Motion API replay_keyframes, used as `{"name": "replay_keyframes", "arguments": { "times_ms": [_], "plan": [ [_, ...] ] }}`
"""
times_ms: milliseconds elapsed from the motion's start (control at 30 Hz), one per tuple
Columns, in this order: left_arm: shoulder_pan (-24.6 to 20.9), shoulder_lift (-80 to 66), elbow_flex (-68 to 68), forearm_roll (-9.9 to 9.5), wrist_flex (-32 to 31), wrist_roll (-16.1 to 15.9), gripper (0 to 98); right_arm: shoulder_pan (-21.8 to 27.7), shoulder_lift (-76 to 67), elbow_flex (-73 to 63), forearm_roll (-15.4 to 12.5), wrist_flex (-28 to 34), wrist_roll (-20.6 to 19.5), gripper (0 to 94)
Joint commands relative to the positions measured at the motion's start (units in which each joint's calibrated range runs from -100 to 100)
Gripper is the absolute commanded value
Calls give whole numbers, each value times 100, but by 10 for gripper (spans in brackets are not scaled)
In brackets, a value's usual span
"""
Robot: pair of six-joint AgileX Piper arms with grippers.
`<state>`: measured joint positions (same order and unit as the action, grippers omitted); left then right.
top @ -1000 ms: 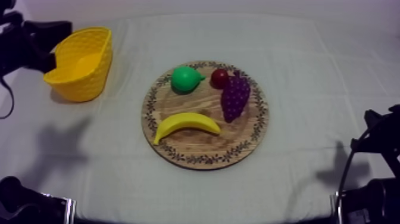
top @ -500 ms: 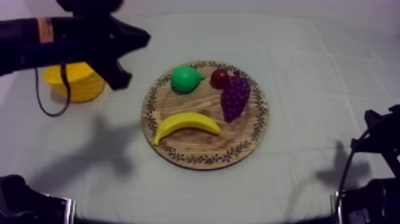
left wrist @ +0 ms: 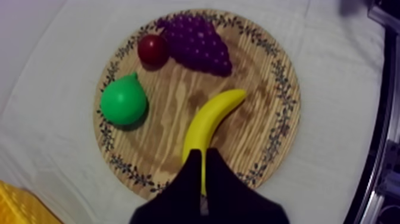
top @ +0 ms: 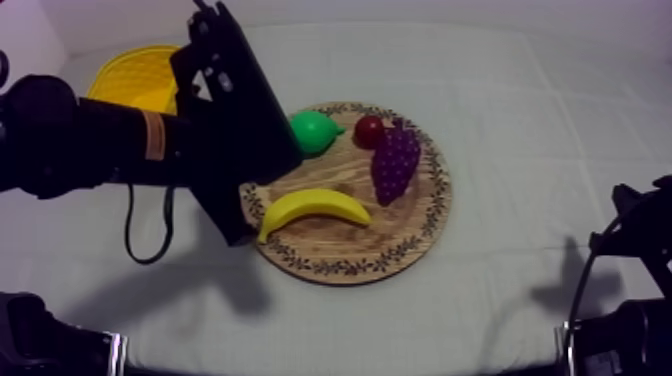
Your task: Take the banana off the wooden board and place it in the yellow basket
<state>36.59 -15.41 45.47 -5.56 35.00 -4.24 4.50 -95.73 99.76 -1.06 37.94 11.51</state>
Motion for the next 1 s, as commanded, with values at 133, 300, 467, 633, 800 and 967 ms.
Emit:
{"name": "replay_keyframes", "arguments": {
  "times_ms": [133, 300, 467, 633, 800, 967],
  "plan": [
    [25, 76, 124, -39, 8, -111, 201, 1, -2, 2, 1, 5, 0, 3],
    [50, 136, 262, -37, -198, -210, 537, 1, -2, 2, 1, 5, 0, 3],
    [54, 200, 130, 12, -334, -133, 576, 1, -2, 2, 1, 5, 0, 3],
    [99, 328, 211, -148, -570, 65, 556, 1, -2, 2, 1, 5, 0, 3],
    [73, 621, 222, -188, -572, 162, 556, 1, -2, 2, 1, 5, -2, 3],
    [58, 1145, 117, -216, -592, 273, 556, 1, -2, 2, 1, 5, -1, 3]
  ]
}}
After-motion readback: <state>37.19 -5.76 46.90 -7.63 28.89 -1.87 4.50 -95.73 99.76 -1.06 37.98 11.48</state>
